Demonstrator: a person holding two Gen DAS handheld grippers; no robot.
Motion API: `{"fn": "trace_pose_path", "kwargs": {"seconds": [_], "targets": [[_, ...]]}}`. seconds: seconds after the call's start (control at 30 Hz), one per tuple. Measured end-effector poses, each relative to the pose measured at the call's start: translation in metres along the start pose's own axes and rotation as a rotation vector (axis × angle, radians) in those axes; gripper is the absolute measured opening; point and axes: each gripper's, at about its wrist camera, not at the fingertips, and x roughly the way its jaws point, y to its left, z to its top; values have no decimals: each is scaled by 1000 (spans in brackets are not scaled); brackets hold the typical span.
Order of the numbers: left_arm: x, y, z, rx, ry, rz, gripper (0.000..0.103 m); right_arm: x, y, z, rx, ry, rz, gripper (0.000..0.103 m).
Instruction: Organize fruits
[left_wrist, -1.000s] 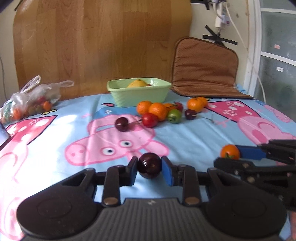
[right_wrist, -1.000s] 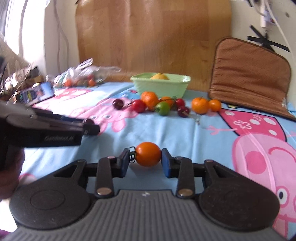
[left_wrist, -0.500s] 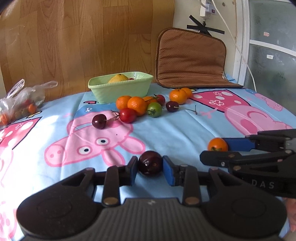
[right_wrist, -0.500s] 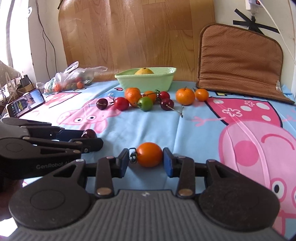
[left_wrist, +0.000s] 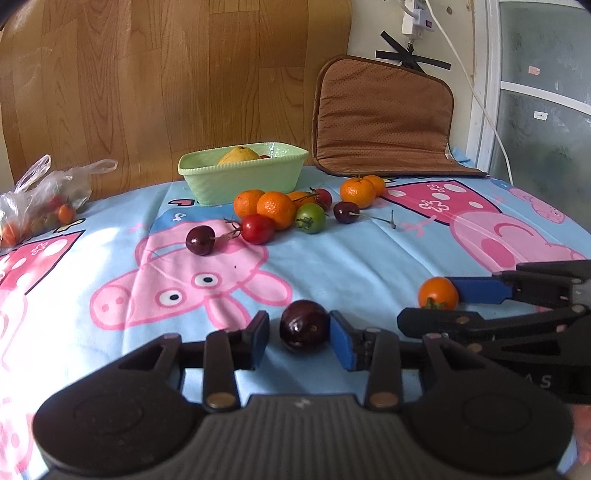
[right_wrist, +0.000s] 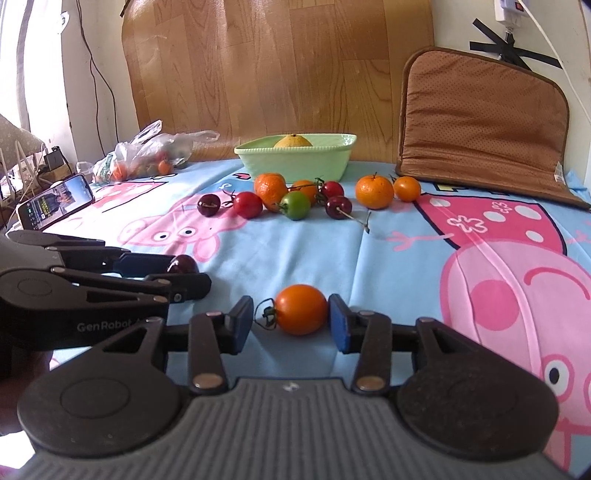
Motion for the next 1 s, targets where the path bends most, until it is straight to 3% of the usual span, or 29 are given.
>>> {"fn": "trace_pose_path", "kwargs": {"seconds": [1.0], "targets": [[-1,1,0,-27,-6,-16,37,1,2,-1,-17,8,23,60]]}}
